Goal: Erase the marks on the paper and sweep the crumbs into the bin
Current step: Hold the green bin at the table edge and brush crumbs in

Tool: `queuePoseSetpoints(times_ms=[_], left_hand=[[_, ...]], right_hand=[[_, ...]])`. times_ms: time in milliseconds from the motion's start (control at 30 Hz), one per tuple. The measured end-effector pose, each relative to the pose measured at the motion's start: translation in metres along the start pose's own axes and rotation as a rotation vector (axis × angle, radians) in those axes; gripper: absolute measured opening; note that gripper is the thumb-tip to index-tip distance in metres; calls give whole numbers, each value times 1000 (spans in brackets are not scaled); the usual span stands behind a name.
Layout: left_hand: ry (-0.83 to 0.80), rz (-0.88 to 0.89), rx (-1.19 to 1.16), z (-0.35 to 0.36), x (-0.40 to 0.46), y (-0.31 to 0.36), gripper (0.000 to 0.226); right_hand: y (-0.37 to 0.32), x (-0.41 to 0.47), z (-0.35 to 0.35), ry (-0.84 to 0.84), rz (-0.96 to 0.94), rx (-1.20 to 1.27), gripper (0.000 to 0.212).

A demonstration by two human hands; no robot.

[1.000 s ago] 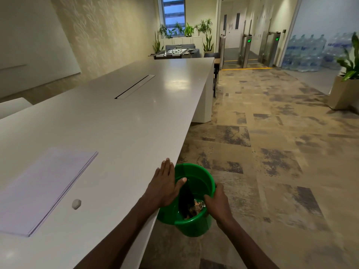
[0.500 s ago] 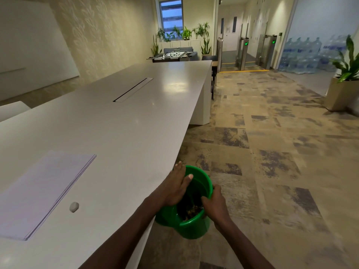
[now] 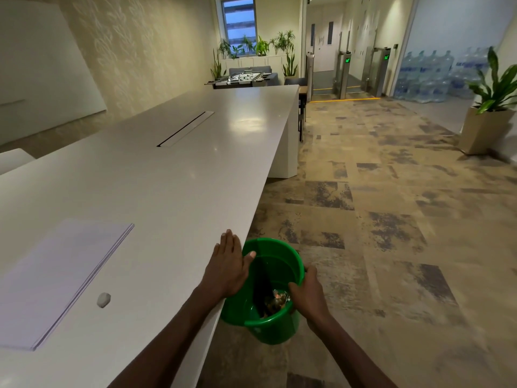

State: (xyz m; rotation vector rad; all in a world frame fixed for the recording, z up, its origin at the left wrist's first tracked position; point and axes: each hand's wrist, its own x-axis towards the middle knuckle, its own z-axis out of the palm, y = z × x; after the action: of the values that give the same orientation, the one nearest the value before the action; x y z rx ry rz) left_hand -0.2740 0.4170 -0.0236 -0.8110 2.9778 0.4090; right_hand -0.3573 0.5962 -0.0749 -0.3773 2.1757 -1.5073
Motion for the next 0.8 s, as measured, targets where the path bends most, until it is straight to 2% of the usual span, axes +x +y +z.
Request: queuePoseSetpoints(times_ms=[133, 333, 567, 800], left_hand=[[15, 66, 16, 5, -1, 14, 71], [-26, 212, -79, 11, -4, 40, 63], [-34, 256, -157, 31, 8, 66, 46], [-62, 311, -130, 66, 23, 93, 79]], right_hand=[[1, -1, -2, -4, 6, -10, 41], [9, -2, -7, 24, 16, -42, 40], [29, 2, -24, 75, 62, -48, 38], [56, 12, -55, 94, 118, 16, 38]])
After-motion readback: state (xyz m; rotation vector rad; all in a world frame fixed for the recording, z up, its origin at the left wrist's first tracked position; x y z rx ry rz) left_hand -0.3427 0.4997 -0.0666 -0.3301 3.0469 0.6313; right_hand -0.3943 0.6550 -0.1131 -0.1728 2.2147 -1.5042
